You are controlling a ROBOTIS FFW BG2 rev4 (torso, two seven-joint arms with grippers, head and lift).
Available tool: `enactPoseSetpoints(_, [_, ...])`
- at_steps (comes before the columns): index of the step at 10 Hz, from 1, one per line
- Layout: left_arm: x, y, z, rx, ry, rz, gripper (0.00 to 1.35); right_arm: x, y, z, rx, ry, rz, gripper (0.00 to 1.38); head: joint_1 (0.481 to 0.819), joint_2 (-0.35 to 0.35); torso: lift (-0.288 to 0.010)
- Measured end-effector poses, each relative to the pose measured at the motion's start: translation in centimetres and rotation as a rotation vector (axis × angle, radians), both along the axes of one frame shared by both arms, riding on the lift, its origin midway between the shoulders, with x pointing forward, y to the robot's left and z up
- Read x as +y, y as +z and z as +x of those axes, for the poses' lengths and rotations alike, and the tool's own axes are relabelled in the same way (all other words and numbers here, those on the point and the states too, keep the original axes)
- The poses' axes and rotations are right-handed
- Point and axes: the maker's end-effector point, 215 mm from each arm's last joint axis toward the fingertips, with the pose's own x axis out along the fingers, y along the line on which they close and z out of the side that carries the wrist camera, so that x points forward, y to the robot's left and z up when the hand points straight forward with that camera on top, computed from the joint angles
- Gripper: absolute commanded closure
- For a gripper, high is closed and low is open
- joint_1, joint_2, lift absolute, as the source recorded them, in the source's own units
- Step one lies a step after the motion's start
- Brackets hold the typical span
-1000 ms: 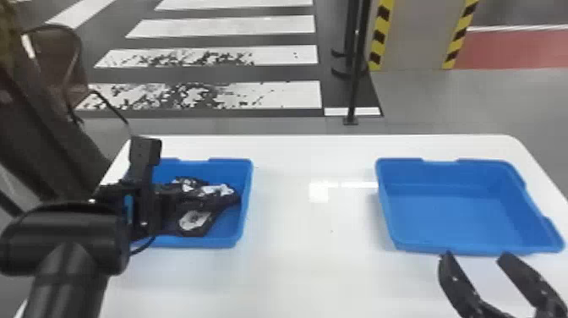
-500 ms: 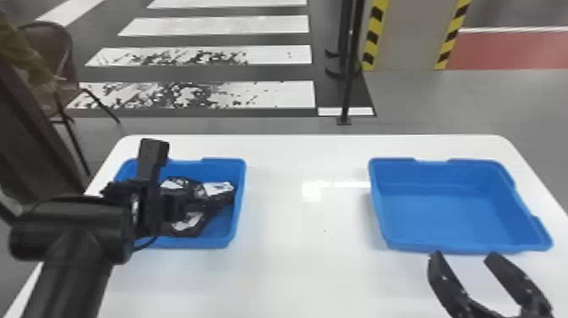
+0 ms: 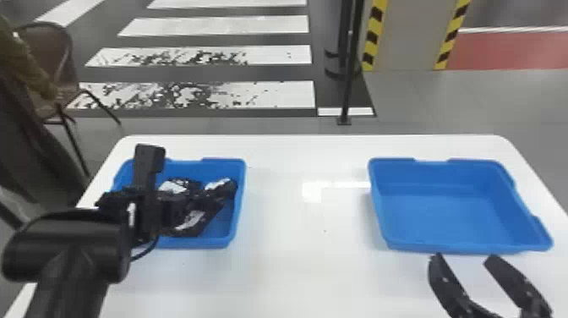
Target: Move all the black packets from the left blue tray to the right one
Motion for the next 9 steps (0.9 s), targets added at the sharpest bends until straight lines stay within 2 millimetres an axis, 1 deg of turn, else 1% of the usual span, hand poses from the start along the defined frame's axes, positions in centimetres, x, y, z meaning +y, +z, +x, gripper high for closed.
enactPoseSetpoints(2, [2.1,5.0,-2.6,-0.094,0.038,0.009,1.21,0.3,0.3,0.0,-0.006,0.010,0.010,0.20,0.695,0.095,-0.140])
enactPoseSetpoints(3, [2.6,7.4,-3.9,-0.136,0.041,0.002,1.21,0.5,0.6,0.1,-0.014,0.021,0.016,0.20,0.695,0.103,-0.140])
enactPoseSetpoints(4, [2.3,9.3,-5.0,-0.170,0.029,-0.016,1.21,1.0,1.1,0.4,-0.031,0.043,0.021,0.20,0.695,0.110,-0.140])
enactPoseSetpoints(5, [1.1,10.8,-5.6,-0.208,-0.005,-0.058,1.21,1.7,1.8,0.9,-0.054,0.080,0.030,0.20,0.695,0.108,-0.140])
enactPoseSetpoints(6, [-0.8,12.2,-6.1,-0.255,-0.054,-0.119,1.21,3.1,2.1,1.6,-0.070,0.139,0.069,0.20,0.695,0.100,-0.140])
enactPoseSetpoints(7, [-2.8,12.9,-6.6,-0.286,-0.099,-0.176,1.21,4.6,2.5,2.5,-0.088,0.201,0.142,0.20,0.695,0.092,-0.140])
enactPoseSetpoints(9, [-6.4,13.3,-7.8,-0.307,-0.164,-0.247,1.21,7.6,4.0,4.4,-0.115,0.305,0.280,0.20,0.695,0.084,-0.140])
